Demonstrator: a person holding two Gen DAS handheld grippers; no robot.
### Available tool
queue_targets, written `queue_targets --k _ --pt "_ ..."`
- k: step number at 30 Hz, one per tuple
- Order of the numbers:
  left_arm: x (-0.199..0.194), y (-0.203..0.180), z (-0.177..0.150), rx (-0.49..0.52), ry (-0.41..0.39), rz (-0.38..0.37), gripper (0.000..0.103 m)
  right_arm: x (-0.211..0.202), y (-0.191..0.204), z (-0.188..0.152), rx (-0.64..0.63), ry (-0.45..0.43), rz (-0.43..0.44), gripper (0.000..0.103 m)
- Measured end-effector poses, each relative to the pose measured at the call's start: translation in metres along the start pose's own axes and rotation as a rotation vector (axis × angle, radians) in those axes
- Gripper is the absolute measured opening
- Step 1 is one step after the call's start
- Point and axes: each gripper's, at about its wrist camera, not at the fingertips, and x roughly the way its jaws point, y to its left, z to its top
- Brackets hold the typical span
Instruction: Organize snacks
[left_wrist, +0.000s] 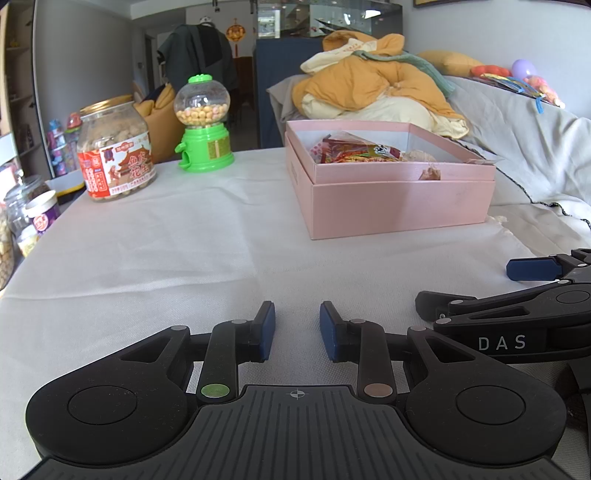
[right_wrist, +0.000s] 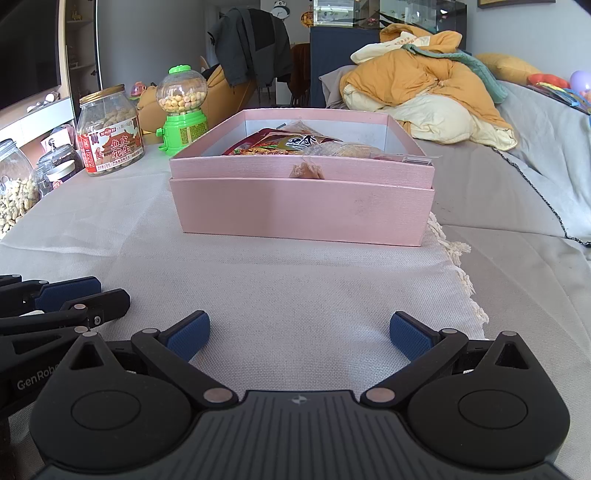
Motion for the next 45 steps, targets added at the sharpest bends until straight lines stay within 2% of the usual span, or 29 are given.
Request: queue_targets --k 45 --pt "-0.0002 -0.0011 0.0002 0.019 -0.001 0.012 0.031 0.0003 0.001 -0.0001 -0.002 0.0 -0.001 0.103"
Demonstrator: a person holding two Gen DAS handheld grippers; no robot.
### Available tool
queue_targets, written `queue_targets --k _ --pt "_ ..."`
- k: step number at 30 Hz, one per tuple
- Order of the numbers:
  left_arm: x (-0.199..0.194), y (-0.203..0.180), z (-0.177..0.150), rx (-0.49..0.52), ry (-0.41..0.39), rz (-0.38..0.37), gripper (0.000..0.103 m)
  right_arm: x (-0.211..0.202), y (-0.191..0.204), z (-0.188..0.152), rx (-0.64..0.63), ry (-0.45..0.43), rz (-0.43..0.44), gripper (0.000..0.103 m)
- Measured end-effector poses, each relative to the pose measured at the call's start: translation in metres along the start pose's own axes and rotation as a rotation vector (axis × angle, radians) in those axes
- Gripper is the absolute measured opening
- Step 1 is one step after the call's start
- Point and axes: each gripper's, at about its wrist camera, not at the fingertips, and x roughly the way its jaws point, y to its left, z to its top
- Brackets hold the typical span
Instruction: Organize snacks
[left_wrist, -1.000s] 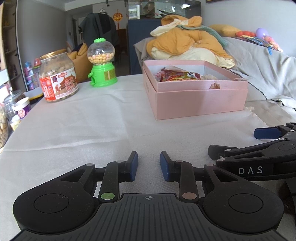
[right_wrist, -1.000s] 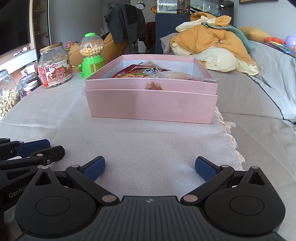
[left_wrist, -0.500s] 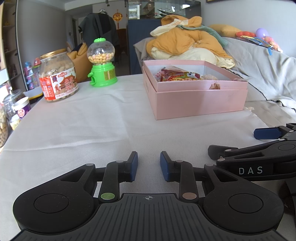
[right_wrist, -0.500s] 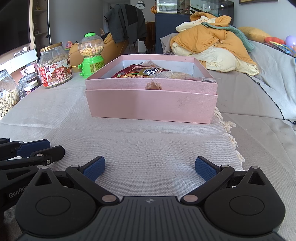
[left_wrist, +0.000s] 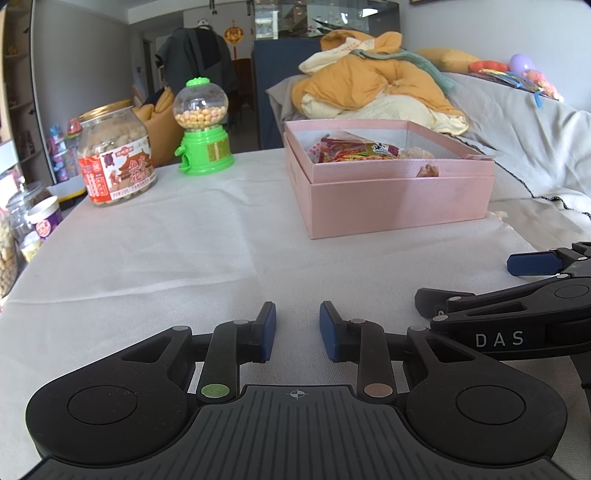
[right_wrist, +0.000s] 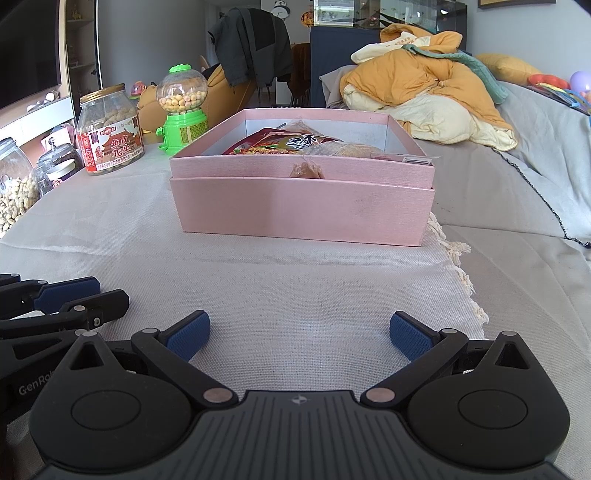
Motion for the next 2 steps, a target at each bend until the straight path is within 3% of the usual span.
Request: queue_targets --k 2 --pt "0.0002 0.0003 0.0001 -0.003 0.0 -0.002 0.031 -0.0001 0.0 -0.0001 0.0 0.0 0.0 0.103"
